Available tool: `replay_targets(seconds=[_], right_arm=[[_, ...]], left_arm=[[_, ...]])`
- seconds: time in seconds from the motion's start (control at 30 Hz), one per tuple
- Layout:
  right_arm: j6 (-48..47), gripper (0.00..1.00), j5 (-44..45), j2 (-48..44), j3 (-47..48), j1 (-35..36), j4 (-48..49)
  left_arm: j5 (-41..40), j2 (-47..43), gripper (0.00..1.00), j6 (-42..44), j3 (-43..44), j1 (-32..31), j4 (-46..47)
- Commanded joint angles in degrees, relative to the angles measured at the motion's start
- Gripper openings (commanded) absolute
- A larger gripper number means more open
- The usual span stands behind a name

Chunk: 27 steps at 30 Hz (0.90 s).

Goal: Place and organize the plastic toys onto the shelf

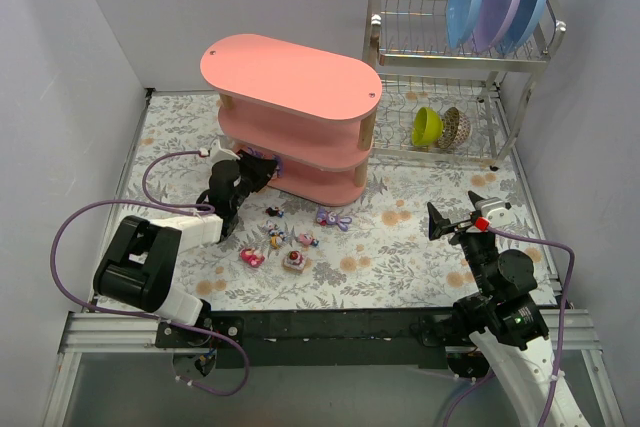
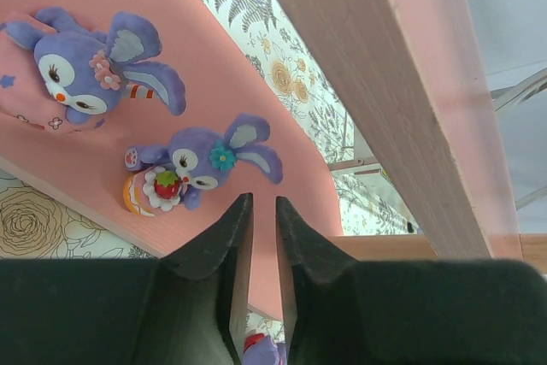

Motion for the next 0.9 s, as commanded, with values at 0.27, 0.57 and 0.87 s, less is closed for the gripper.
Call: replay_targets(seconds=[0.27, 0.57, 0.87], right_arm=[[-0.1, 0.98, 0.1, -11.8, 0.1, 0.3, 2.8], [0.0, 0.98, 0.1, -11.8, 0.3, 0.3, 2.7], [0.0, 0.98, 0.1, -11.8, 0.3, 0.4, 2.7]], left_arm=[[-1.2, -6.6, 0.32, 0.1, 1.1, 0.4, -4.7], [0.1, -19.2, 0.61, -1.7, -3.3, -3.5, -17.5], [-10.5, -28.4, 0.73, 4.7, -1.7, -22.1, -34.6]])
